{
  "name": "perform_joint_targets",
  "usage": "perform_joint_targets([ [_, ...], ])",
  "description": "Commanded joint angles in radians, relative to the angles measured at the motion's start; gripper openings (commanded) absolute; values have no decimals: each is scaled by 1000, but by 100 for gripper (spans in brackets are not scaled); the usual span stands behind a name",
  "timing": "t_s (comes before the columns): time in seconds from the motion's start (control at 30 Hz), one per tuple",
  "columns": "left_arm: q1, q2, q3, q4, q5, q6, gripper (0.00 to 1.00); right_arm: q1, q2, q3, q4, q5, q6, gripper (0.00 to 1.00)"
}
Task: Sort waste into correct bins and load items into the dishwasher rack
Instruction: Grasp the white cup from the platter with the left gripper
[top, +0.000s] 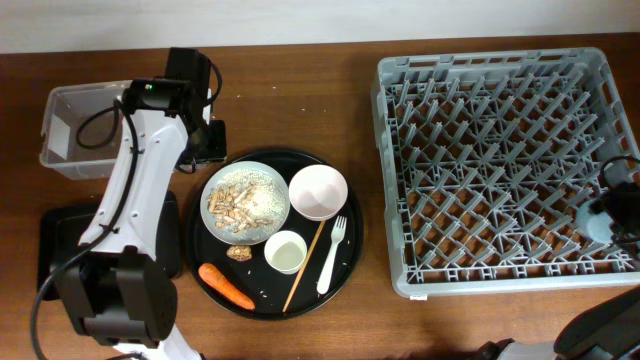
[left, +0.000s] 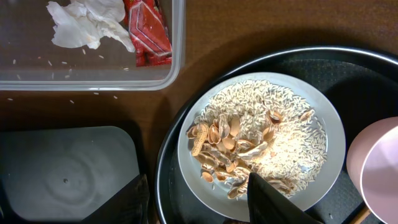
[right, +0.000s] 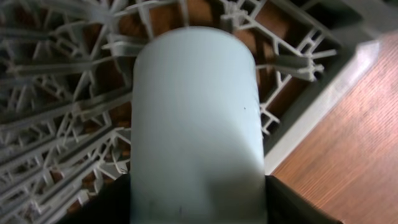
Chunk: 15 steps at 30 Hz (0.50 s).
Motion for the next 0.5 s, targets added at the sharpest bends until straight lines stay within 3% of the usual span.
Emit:
perform_joint_targets([
  [0.0, -5, -26, 5, -2, 5, -13, 51, -2, 3, 13, 2, -117, 10, 99],
  [0.07, -5, -26, 5, -9, 29, -13, 52, -2, -10, 13, -9, -173, 1, 99],
  [0.2, -26, -26, 5, -28, 287, 42, 52, 114, -163, 22, -47, -352, -165, 99],
  [0.23, -47, -26, 4, -85, 301, 52, 57, 266, -214, 21, -97, -352, -240, 99],
  [0.33, -113, -26, 3, -248, 301, 52, 61, 540, -215, 21, -140, -268, -238, 99],
  [0.4, -163, -32, -15, -325, 301, 51, 61, 593, -215, 21, -164, -166, -235, 99],
  [0.47, -216, -61, -128, -285, 300, 25, 61, 593, -215, 21, -171, -167, -235, 99],
])
